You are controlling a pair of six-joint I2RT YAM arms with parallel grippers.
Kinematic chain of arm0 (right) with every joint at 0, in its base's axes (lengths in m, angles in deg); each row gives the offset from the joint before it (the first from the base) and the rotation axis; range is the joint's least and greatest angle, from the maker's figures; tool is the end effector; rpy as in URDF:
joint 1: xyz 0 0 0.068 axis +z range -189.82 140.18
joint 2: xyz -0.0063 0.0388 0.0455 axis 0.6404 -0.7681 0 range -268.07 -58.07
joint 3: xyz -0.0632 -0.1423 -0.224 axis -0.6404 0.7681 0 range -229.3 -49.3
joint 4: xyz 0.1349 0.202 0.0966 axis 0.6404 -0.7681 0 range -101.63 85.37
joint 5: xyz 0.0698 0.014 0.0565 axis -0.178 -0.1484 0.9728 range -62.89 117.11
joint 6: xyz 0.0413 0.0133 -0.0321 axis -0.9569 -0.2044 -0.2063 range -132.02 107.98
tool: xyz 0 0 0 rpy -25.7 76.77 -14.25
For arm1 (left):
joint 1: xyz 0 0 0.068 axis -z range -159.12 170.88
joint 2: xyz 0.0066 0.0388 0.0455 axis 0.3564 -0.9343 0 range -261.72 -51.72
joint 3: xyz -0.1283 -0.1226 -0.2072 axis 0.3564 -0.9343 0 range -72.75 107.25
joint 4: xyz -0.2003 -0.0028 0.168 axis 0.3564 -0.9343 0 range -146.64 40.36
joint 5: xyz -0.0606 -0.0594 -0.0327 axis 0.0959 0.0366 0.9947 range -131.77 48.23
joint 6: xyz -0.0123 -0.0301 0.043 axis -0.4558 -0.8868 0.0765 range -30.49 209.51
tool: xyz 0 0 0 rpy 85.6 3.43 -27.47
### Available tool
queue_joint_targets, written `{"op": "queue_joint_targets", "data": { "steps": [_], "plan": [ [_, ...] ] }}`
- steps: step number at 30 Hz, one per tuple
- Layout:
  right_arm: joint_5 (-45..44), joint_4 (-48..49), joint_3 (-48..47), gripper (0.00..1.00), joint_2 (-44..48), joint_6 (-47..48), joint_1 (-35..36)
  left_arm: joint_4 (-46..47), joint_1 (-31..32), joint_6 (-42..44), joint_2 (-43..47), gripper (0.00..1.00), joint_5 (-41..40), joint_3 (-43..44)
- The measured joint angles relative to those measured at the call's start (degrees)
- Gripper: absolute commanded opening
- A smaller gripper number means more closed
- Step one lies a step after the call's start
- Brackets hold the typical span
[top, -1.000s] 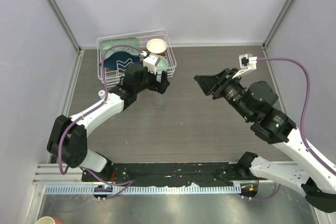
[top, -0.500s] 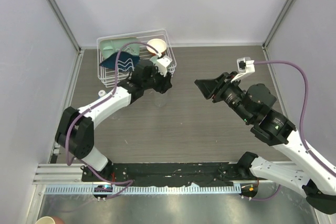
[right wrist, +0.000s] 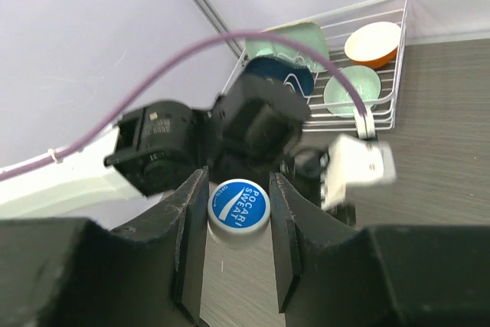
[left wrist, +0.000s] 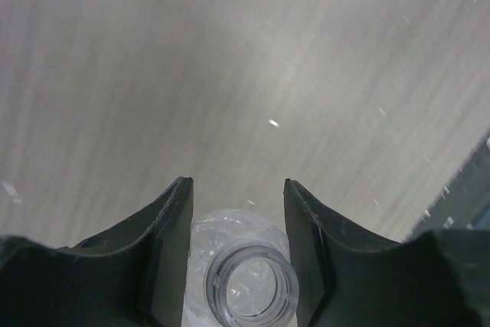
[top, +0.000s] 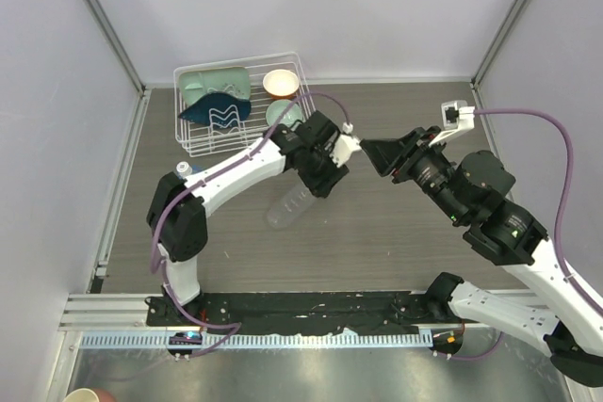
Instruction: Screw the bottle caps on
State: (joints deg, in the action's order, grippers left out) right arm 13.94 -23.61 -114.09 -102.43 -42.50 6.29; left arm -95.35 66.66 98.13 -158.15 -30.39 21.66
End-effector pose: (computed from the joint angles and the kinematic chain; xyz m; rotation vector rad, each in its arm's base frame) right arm 0.1090 0.1013 0.4425 -0.0299 1.6135 0.8733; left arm 0.2773 -0.2952 0.2823 1.2682 2.3021 -0.4902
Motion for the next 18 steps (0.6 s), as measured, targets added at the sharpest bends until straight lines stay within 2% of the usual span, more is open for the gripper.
{"op": "queue_joint_targets", "data": {
  "steps": [4,7,9,13,14,16,18],
  "plan": [
    [-1.46,-1.44,-1.51,0.15,0.90,0.24,0.00,-6.19,4.87,0.68,-1.57,0.06,0.48,0.09],
    [-2.78,-2.80,-1.57,0.15,1.68,0.72,0.00,-7.37,7.85,0.61,-4.15,0.06,1.25,0.11],
    [-3.72,-3.67,-1.57,0.15,2.14,1.36,0.00,-7.30,9.25,0.55,-6.40,0.10,1.27,0.33],
    [-5.35,-4.66,-1.57,0.15,2.38,2.51,0.00,-6.05,11.21,0.52,-11.08,0.21,0.63,1.09],
    [-5.62,-4.87,-1.57,0.15,2.38,2.73,0.00,-5.77,11.43,0.55,-11.76,0.30,0.42,1.09],
    [-6.05,-5.40,-1.57,0.15,2.34,3.19,0.00,-5.16,11.85,0.57,-13.22,0.33,0.17,1.16],
    [-6.27,-5.75,-1.57,0.15,2.29,3.43,0.00,-4.24,11.98,0.63,-14.53,0.44,-0.09,1.16]
  ]
}}
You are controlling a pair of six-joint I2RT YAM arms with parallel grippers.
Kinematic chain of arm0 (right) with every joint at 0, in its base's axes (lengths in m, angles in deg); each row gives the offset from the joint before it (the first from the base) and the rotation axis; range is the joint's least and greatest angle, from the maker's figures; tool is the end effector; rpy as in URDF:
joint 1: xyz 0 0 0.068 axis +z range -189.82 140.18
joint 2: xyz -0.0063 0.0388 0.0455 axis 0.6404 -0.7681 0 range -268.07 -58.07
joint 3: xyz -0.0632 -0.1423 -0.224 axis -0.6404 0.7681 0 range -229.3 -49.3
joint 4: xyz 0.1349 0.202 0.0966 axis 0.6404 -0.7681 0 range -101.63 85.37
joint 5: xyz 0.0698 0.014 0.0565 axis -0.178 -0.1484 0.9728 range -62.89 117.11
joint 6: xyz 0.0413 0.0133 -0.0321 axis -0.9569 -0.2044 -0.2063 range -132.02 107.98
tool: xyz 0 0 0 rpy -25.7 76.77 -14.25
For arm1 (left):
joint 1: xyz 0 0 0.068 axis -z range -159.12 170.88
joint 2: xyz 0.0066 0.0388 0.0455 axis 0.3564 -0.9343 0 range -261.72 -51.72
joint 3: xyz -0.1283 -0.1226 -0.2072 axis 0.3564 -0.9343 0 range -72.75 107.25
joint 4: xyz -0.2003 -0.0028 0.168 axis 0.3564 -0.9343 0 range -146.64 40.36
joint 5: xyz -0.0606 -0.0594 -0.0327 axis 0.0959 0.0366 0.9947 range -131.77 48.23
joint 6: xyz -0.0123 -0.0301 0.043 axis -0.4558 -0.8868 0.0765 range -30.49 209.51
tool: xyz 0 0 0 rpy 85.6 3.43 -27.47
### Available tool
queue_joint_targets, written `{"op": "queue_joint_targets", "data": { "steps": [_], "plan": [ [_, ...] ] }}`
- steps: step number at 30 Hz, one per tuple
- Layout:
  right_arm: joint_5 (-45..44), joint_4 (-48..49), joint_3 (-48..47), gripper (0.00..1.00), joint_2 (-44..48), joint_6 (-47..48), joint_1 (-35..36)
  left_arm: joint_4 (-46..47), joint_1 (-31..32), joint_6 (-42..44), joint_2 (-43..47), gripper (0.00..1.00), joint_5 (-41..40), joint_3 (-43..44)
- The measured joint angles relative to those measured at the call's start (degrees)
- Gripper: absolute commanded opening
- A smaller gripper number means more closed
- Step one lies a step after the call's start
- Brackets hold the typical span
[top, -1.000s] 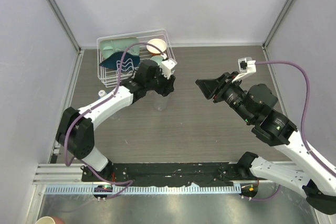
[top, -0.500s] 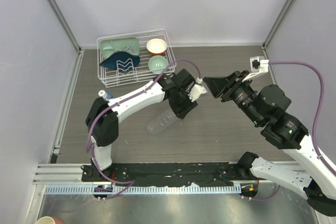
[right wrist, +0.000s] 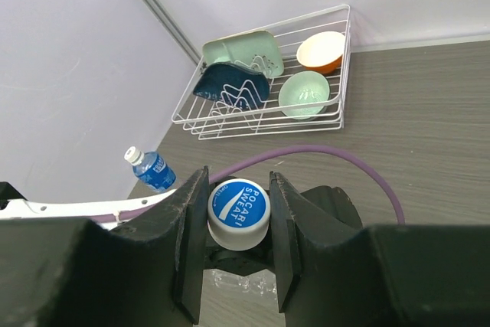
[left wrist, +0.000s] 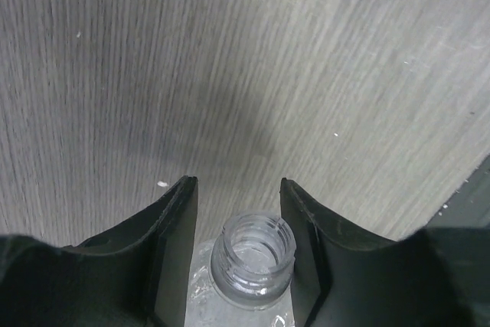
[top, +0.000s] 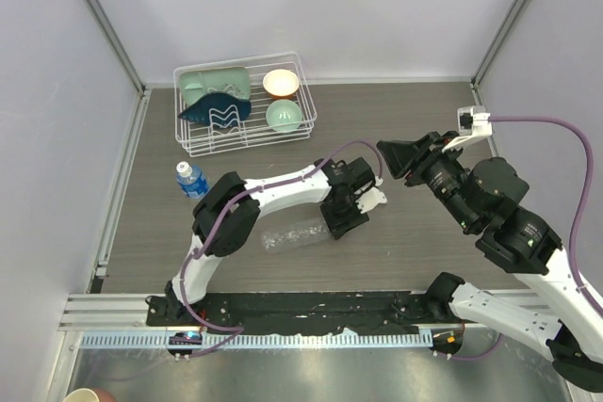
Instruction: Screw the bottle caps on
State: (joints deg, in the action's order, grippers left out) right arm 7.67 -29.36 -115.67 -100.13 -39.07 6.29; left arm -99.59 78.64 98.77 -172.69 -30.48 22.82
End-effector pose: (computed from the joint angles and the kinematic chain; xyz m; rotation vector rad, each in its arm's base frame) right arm 0.0989 0.0855 0.4450 0.0035 1.6256 0.7276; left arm 0.2237 -0.3679 0.1836 1.6654 2.4471 -0.4229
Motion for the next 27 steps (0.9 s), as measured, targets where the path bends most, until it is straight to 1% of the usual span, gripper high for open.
{"op": "queue_joint_targets", "data": {
  "steps": [1,2,3,4,5,6,10,15,19,23,27],
  "plan": [
    [-0.09,-0.09,0.00,0.15,-0.09,0.09,0.00,0.39,-0.02,0.02,-0.57,0.52,-0.24,0.00],
    [-0.20,-0.22,0.00,0.16,-0.20,0.22,0.00,0.70,-0.02,0.09,-1.03,0.71,-0.59,0.00],
    [-0.22,-0.31,0.00,0.18,-0.35,0.26,0.00,0.98,-0.02,0.22,-1.51,0.75,-0.92,0.00],
    [-0.24,-0.39,0.00,0.18,-0.59,0.35,0.00,1.20,-0.02,0.72,-1.70,0.82,-1.16,0.00],
    [-0.26,-0.44,0.00,0.18,-0.79,0.44,0.00,1.36,-0.02,0.70,-1.84,0.99,-1.31,0.00],
    [-0.31,-0.55,0.00,0.21,-1.07,0.46,0.00,1.36,-0.02,0.72,-1.88,1.00,-1.57,0.00],
    [-0.39,-0.68,0.00,0.23,-1.84,0.70,0.00,2.01,-0.02,1.95,-1.38,1.00,-2.54,-0.83],
    [-0.52,-0.85,0.00,0.24,-2.23,0.87,0.00,2.38,-0.04,3.50,1.68,1.00,-3.78,-5.27],
    [-0.83,-1.14,-0.02,0.24,-2.23,1.03,0.00,1.36,-0.02,5.46,5.16,1.00,-5.16,-7.15],
    [-0.83,-1.53,-0.39,0.25,-2.60,1.05,0.00,0.52,-0.07,8.11,12.26,1.00,-5.49,-10.47],
    [-0.83,-1.95,-0.96,0.24,-3.37,1.03,0.00,1.01,-0.09,10.97,23.56,1.00,-5.22,-18.99]
  ]
}}
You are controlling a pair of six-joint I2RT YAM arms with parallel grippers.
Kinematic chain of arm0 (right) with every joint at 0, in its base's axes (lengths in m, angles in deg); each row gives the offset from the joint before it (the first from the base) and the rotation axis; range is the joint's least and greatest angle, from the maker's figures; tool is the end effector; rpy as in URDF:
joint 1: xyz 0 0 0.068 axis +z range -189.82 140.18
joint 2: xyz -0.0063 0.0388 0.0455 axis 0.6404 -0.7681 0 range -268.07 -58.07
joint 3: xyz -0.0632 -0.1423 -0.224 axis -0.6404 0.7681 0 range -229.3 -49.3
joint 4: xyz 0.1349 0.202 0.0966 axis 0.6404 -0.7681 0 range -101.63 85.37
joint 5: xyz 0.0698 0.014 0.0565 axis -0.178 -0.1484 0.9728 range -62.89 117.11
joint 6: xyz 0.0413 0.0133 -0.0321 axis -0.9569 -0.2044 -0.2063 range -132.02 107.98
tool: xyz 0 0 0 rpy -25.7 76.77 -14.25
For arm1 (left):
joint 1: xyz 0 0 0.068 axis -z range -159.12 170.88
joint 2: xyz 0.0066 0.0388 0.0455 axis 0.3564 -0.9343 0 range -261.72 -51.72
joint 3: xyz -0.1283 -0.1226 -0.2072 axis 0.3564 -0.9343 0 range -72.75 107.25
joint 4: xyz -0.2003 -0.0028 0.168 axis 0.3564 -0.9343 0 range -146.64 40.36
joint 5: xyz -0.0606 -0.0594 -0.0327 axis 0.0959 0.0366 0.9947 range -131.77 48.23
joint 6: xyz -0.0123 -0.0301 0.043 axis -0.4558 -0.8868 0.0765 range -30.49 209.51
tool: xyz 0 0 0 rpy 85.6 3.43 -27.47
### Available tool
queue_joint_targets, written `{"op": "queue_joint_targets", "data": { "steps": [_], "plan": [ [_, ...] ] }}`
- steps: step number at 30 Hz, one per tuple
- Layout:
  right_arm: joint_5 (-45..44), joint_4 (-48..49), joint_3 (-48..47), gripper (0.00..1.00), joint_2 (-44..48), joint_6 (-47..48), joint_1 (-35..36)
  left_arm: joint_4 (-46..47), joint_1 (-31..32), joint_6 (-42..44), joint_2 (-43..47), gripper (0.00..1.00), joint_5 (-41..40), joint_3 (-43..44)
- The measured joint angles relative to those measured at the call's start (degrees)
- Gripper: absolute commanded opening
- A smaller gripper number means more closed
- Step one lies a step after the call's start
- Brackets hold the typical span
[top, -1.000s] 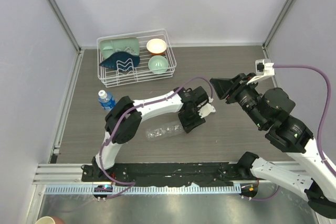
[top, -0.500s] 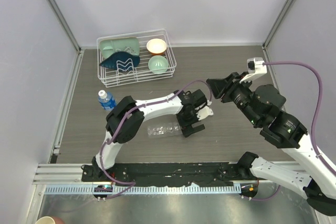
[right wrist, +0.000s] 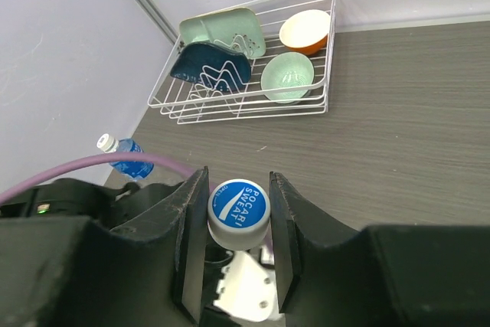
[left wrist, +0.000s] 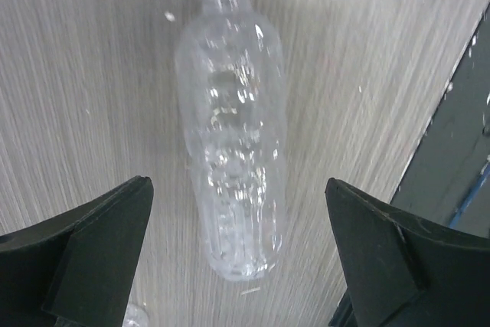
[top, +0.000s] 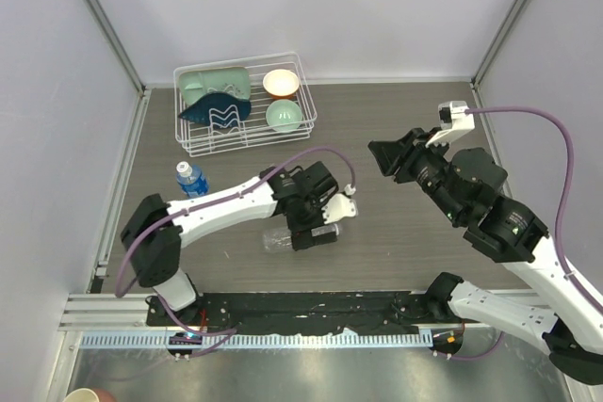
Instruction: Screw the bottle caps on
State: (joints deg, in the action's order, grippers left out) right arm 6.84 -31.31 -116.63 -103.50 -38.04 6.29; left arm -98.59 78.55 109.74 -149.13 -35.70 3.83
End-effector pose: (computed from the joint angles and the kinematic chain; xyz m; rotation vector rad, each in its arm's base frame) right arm 0.1107 0.0971 0.4396 -0.0208 1.6916 0.6627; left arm 0.1798 -0.2912 0.2416 1.7969 2.1805 -0.3035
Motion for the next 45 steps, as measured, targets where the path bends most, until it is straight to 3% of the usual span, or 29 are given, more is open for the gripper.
{"op": "queue_joint_targets", "data": {
  "steps": [3,8,18,29,31,37,41,43,45],
  "plan": [
    [0.00,-0.33,-0.15,0.24,-0.50,0.00,0.00,0.02,-0.02,1.31,4.11,1.00,0.00,-4.96],
    [-0.02,-0.87,-0.90,0.24,-1.33,-0.02,0.00,1.62,-0.04,2.78,3.74,1.00,-0.50,-12.20],
    [-0.02,-1.27,-2.56,0.24,-1.99,-0.46,0.00,5.33,-0.79,4.09,1.51,0.99,-1.68,-16.98],
    [0.02,-1.81,-2.99,0.23,-2.58,-0.87,0.00,5.57,-0.79,2.27,-1.53,0.61,-3.56,-16.57],
    [0.02,-2.05,-3.41,0.23,-2.60,-0.87,0.00,5.57,-0.79,2.01,-1.53,0.44,-3.93,-16.48],
    [0.02,-2.47,-5.18,0.23,-3.02,-0.59,0.00,5.11,-0.79,1.29,-0.15,0.46,-7.17,-15.45],
    [0.11,-4.39,-8.48,0.23,-4.63,0.48,0.00,0.98,-0.81,1.46,6.36,0.41,-10.73,-11.74],
    [0.31,-5.75,-11.06,0.23,-5.70,1.20,0.00,-2.25,-0.81,1.68,11.72,0.16,-13.03,-7.04],
    [0.55,-6.80,-14.01,0.23,-6.84,2.27,0.00,-4.07,-0.81,1.25,17.22,0.12,-15.10,-0.83]
  ]
}}
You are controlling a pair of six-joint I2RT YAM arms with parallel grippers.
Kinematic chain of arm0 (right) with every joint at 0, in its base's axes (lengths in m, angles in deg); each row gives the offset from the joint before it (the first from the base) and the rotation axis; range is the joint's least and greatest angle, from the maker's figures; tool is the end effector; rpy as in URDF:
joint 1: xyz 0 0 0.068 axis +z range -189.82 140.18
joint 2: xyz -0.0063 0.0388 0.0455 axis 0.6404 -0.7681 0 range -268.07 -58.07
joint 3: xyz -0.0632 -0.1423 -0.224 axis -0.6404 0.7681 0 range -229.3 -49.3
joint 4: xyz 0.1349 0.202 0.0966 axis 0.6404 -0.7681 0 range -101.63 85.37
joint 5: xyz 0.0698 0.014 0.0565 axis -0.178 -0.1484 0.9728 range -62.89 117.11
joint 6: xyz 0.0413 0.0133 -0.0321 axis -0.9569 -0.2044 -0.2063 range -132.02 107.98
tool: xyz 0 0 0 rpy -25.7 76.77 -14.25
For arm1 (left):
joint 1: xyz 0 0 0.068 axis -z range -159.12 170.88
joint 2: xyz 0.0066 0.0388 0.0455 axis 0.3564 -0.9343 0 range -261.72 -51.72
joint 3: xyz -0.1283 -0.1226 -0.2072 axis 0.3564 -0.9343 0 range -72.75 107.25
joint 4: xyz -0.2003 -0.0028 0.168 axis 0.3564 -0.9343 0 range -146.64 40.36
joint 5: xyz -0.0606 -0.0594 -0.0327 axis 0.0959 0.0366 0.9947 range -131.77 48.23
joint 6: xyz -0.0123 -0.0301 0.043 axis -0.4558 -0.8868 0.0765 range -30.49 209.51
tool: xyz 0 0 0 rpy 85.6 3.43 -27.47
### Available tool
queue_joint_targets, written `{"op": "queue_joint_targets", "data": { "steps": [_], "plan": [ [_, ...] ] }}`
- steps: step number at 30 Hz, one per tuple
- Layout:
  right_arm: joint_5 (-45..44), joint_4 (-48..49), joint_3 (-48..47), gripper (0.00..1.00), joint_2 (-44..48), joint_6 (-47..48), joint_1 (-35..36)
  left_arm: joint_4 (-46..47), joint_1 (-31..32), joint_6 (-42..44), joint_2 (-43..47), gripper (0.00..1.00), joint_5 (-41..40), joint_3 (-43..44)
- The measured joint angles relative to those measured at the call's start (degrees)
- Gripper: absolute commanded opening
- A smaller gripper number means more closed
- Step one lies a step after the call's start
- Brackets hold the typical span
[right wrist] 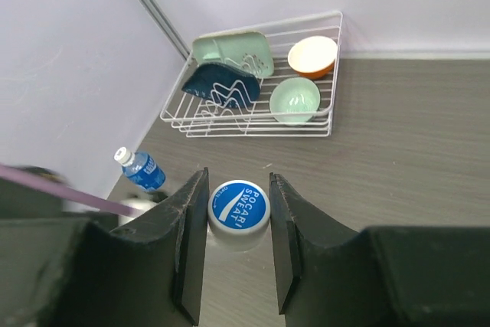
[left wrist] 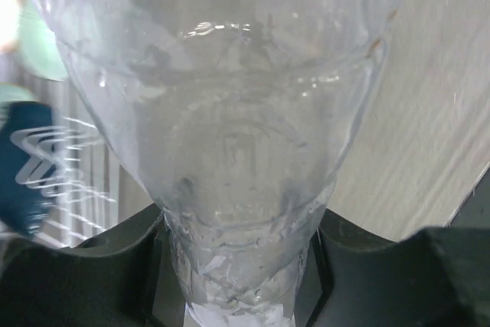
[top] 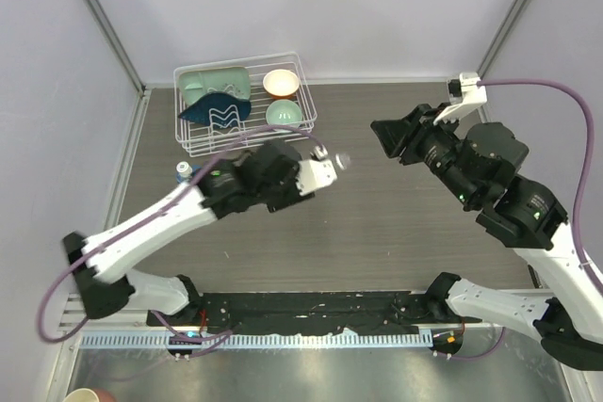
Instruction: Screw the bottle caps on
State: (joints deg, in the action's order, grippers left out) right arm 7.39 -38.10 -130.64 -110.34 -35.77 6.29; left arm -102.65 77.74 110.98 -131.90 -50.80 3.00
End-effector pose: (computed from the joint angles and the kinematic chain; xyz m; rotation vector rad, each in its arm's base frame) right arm 0.1132 0.1001 0.4854 -0.0597 1.6821 0.6442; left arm 0.1591 -0.2337 0.3225 1.5672 2.0172 -0.0345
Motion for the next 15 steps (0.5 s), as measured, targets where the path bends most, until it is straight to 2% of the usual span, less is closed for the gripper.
{"op": "queue_joint_targets", "data": {
  "steps": [3,5,8,11,13,15],
  "plan": [
    [1.55,-1.29,-4.72,0.19,-1.57,1.60,0.00,1.55,0.00,-1.20,9.53,0.10,-2.03,6.51],
    [3.54,-1.27,-7.30,0.19,-2.54,2.64,0.00,3.82,-0.09,-2.08,17.79,0.05,-1.31,4.63],
    [7.91,-0.61,-9.09,0.18,-3.69,3.52,0.00,13.53,-0.44,-4.09,31.74,0.00,6.03,-9.94],
    [13.22,-0.17,-9.42,0.17,-4.55,4.07,0.00,24.50,-0.33,-9.14,41.57,0.06,13.94,-27.02],
    [16.61,-0.07,-9.64,0.16,-5.31,4.48,0.00,28.61,-0.28,-12.90,40.81,0.06,18.49,-33.68],
    [19.50,0.02,-9.66,0.16,-6.34,4.94,0.00,32.85,-0.26,-17.40,37.79,0.07,20.52,-36.26]
  ]
}}
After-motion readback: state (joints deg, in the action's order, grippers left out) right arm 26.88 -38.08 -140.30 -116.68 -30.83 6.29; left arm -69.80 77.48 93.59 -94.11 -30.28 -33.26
